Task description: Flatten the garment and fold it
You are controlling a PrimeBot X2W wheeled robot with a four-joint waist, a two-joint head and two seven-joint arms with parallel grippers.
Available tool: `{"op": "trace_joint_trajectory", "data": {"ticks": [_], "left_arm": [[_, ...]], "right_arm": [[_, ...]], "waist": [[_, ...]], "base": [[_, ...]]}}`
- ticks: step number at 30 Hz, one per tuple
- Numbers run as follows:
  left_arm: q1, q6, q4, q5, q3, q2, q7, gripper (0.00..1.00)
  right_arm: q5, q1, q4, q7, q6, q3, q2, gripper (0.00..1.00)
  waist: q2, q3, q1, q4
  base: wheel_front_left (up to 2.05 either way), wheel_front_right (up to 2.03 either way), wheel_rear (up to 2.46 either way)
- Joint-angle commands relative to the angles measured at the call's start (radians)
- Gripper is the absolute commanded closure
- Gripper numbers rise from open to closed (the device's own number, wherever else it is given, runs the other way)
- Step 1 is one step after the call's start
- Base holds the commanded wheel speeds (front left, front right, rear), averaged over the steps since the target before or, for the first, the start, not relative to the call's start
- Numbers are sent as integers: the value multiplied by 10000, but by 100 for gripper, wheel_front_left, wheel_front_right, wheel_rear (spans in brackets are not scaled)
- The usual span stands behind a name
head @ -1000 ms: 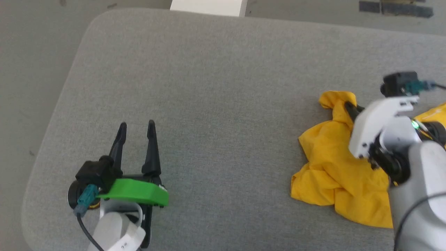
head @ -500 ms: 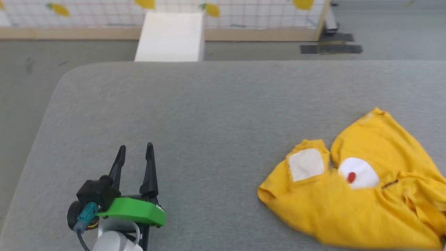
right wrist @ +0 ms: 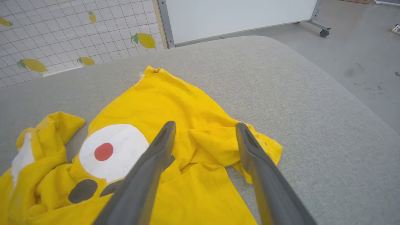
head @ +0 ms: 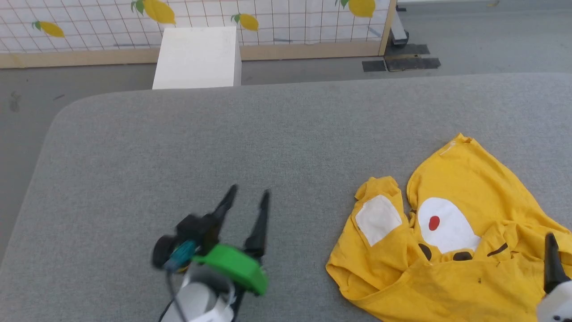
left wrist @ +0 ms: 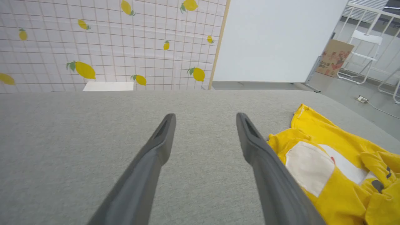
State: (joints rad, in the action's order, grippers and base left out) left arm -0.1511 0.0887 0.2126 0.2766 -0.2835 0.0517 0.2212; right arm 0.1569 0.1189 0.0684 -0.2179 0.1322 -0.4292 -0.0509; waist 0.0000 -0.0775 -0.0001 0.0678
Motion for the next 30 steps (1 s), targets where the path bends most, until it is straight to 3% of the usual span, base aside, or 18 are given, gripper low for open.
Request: {"op": "trace_joint_trajectory", "data": {"ticks": [1, 5, 13, 21, 24, 25, 26, 30], "left_arm": [[-538, 77, 135, 168, -376, -14, -185, 0], [-1722, 94, 717, 967, -1831, -14, -1003, 0], [-4126, -442, 2596, 2564, -4349, -14, -3645, 0], [-5047, -1082, 3869, 3534, -5893, -14, -6529, 0], [-5065, -896, 4130, 3928, -6301, -14, -7448, 0], [-5057, -790, 4148, 4089, -6415, -14, -7685, 60], [-5080, -725, 4151, 4138, -6500, -14, -7765, 100], [-5258, -968, 4155, 3985, -6331, -11, -6779, 100]], "right_arm": [[37, -224, -6, 441, -15, 233, 6, 0], [77, -454, -57, 1363, -15, 1118, 6, 0], [42, -1088, -126, 1886, -15, 2410, 6, 0], [254, -1303, -211, 2072, -15, 2810, 6, 0], [356, -1322, -265, 2092, -15, 2908, 6, 0], [388, -1326, -286, 2096, -15, 2937, 6, 0], [401, -1326, -304, 2092, -15, 2956, 6, 0], [434, -1317, -333, 2062, -15, 2945, 6, 0]], "waist": [[0, -173, 1, 54], [0, -499, 1, 214], [0, -1273, 1, 917], [0, -1566, 1, 1254], [0, -1572, 1, 1279], [0, -1568, 1, 1268], [0, -1563, 1, 1249], [0, -1482, 1, 1030]], "base": [[0, 0, 0], [0, 0, 0], [0, 0, 0], [0, 0, 0], [0, 0, 0], [0, 0, 0], [0, 0, 0], [0, 0, 0]]}}
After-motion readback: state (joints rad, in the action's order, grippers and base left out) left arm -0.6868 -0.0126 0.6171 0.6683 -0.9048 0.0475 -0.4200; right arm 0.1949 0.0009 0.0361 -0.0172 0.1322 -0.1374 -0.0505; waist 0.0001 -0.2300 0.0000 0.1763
